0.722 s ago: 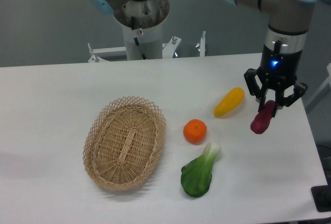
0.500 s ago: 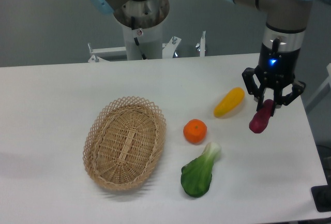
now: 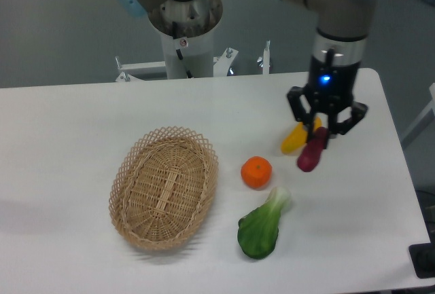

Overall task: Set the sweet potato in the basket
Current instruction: 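Carry the sweet potato over the wicker basket and lower it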

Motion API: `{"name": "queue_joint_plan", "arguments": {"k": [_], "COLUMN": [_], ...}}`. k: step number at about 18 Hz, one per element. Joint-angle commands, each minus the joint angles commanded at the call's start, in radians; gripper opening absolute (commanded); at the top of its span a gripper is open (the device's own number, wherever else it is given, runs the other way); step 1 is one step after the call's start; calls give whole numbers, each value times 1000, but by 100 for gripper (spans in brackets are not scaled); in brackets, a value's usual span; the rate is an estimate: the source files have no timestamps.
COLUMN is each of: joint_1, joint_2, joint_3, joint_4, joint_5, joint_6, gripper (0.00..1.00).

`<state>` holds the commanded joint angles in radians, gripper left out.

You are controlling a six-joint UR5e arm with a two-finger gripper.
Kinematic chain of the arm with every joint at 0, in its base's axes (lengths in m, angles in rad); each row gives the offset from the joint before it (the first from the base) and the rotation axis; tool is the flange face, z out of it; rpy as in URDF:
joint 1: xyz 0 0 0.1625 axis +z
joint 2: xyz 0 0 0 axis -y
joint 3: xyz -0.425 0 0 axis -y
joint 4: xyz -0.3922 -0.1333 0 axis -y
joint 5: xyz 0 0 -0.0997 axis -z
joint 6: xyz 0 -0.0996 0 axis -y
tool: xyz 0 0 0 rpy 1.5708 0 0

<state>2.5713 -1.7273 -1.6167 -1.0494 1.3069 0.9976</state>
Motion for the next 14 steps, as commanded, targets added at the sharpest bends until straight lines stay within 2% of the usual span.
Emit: {"name": "queue_joint_plan", "arguments": {"k": [4, 6, 8, 11, 14], "joint_1": [-150, -232, -334, -416, -439], "joint_2": [-11, -32, -64, -138, -185], "joint_3": [-75, -109, -144, -160, -173], "joint_4": [106, 150, 170, 193, 215], "joint_5": [60, 139, 249, 322, 339], "joint_6": [-198, -241, -278, -275, -278], "gripper": [25, 25, 25, 25, 25]}}
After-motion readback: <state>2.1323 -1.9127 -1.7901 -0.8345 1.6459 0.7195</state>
